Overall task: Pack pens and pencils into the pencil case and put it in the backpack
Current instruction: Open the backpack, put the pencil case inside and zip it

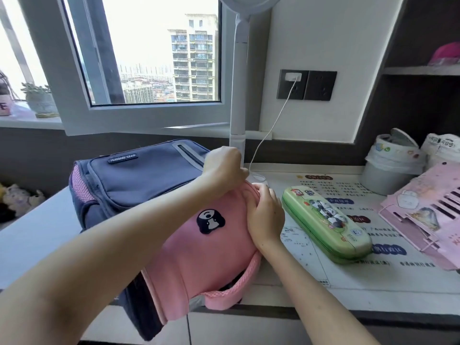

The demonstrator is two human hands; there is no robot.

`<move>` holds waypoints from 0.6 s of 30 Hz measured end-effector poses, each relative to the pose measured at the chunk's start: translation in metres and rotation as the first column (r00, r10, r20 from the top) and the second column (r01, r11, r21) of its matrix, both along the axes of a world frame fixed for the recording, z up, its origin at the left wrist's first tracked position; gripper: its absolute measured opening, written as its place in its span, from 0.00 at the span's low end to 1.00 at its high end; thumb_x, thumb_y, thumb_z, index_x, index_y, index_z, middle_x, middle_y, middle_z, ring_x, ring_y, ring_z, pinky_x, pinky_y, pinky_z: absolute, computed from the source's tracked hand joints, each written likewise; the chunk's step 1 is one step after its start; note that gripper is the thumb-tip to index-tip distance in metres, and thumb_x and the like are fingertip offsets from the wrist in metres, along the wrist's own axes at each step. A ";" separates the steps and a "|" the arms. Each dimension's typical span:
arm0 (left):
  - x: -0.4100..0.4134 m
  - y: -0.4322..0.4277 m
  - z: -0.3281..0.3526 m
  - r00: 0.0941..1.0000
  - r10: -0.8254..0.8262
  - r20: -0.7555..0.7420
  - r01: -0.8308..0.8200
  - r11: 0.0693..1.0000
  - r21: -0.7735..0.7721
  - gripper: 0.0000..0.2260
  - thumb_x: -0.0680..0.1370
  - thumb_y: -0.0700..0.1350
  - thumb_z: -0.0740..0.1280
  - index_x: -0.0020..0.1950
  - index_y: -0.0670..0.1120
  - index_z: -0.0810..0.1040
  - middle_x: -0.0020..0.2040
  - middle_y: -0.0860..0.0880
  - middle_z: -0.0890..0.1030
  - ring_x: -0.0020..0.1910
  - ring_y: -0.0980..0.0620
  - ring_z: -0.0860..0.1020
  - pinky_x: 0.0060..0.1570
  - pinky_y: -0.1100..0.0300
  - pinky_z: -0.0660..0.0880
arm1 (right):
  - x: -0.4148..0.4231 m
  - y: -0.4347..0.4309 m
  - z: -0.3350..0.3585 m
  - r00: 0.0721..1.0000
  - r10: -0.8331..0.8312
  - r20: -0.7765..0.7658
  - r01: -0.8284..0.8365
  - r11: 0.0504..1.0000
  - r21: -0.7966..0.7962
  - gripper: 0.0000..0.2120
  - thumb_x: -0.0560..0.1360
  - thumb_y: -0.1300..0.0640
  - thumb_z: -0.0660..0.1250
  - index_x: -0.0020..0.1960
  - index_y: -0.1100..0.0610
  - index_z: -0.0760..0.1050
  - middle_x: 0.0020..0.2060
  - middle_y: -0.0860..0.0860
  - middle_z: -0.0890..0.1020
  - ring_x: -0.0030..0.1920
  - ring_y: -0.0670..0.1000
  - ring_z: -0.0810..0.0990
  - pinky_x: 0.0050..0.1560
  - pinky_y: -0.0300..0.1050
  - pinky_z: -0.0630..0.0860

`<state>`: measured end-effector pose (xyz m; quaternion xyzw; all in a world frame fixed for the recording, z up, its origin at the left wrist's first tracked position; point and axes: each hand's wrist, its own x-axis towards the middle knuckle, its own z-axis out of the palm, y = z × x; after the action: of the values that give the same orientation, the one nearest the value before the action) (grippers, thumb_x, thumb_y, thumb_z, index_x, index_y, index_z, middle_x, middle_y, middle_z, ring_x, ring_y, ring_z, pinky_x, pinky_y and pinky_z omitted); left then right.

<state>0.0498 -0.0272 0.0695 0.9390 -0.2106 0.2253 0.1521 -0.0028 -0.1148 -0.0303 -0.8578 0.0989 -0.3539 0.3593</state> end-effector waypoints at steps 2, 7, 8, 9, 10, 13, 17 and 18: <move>0.000 0.005 0.003 0.998 0.043 -0.039 -0.044 0.999 -0.015 0.17 0.70 0.45 0.65 0.26 0.44 0.61 0.31 0.45 0.69 0.37 0.44 0.69 0.35 0.57 0.63 | -0.001 0.002 0.001 1.000 -0.018 -0.006 0.018 1.000 -0.021 0.11 0.79 0.49 0.57 0.53 0.55 0.73 0.47 0.53 0.78 0.48 0.55 0.75 0.41 0.47 0.67; -0.003 0.035 0.012 0.979 0.158 -0.127 -0.174 0.976 -0.133 0.18 0.70 0.46 0.64 0.24 0.44 0.61 0.25 0.48 0.64 0.32 0.44 0.67 0.28 0.59 0.59 | -0.003 0.002 0.002 0.999 -0.037 -0.016 0.037 0.999 0.005 0.13 0.79 0.48 0.57 0.48 0.58 0.71 0.46 0.54 0.79 0.47 0.57 0.75 0.38 0.45 0.64; -0.008 0.042 0.014 0.975 0.176 -0.137 -0.195 0.970 -0.147 0.18 0.70 0.47 0.64 0.24 0.44 0.61 0.24 0.48 0.63 0.29 0.45 0.65 0.26 0.59 0.58 | -0.003 0.001 0.002 0.999 -0.040 -0.018 0.041 0.999 0.012 0.13 0.79 0.48 0.56 0.48 0.58 0.71 0.46 0.54 0.79 0.47 0.57 0.75 0.38 0.45 0.64; -0.014 0.049 0.016 0.972 0.190 -0.136 -0.210 0.966 -0.153 0.18 0.70 0.47 0.64 0.24 0.45 0.60 0.24 0.48 0.62 0.27 0.47 0.63 0.25 0.60 0.56 | -0.003 0.001 0.001 0.999 -0.045 -0.021 0.045 0.999 0.015 0.13 0.79 0.49 0.56 0.47 0.58 0.71 0.47 0.54 0.79 0.47 0.58 0.76 0.38 0.45 0.64; -0.021 0.057 0.017 0.972 0.201 -0.121 -0.219 0.963 -0.158 0.18 0.70 0.46 0.64 0.24 0.45 0.60 0.23 0.48 0.62 0.26 0.48 0.61 0.25 0.60 0.56 | -0.003 0.001 0.002 0.998 -0.051 -0.024 0.051 0.999 0.015 0.13 0.79 0.49 0.56 0.47 0.58 0.71 0.47 0.54 0.79 0.47 0.58 0.76 0.38 0.45 0.65; -0.054 0.096 0.017 0.961 0.250 -0.119 -0.272 0.931 -0.243 0.17 0.68 0.45 0.64 0.23 0.46 0.61 0.22 0.49 0.59 0.25 0.47 0.58 0.26 0.60 0.56 | -0.001 0.000 0.001 0.998 -0.058 -0.029 0.058 0.998 0.021 0.13 0.80 0.49 0.56 0.46 0.58 0.71 0.47 0.55 0.79 0.48 0.59 0.76 0.40 0.47 0.67; -0.108 0.161 0.003 0.934 0.244 -0.262 -0.342 0.826 -0.447 0.12 0.61 0.47 0.65 0.21 0.46 0.65 0.22 0.48 0.61 0.26 0.48 0.58 0.29 0.59 0.55 | 0.000 0.001 0.000 0.998 -0.059 -0.015 0.059 0.998 0.019 0.13 0.79 0.49 0.57 0.46 0.58 0.71 0.48 0.57 0.79 0.49 0.60 0.76 0.43 0.50 0.70; -0.123 0.169 -0.002 0.923 0.198 -0.330 -0.353 0.776 -0.523 0.11 0.59 0.46 0.65 0.20 0.45 0.66 0.22 0.47 0.62 0.26 0.48 0.58 0.29 0.59 0.55 | 0.000 0.001 0.001 0.998 -0.058 -0.014 0.058 0.998 0.015 0.13 0.79 0.49 0.57 0.47 0.59 0.71 0.48 0.57 0.79 0.49 0.61 0.76 0.43 0.50 0.70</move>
<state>-0.0731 0.1416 0.0679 0.8909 0.0293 0.1748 0.4181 -0.0027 -0.1135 -0.0297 -0.8541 0.1290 -0.3577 0.3549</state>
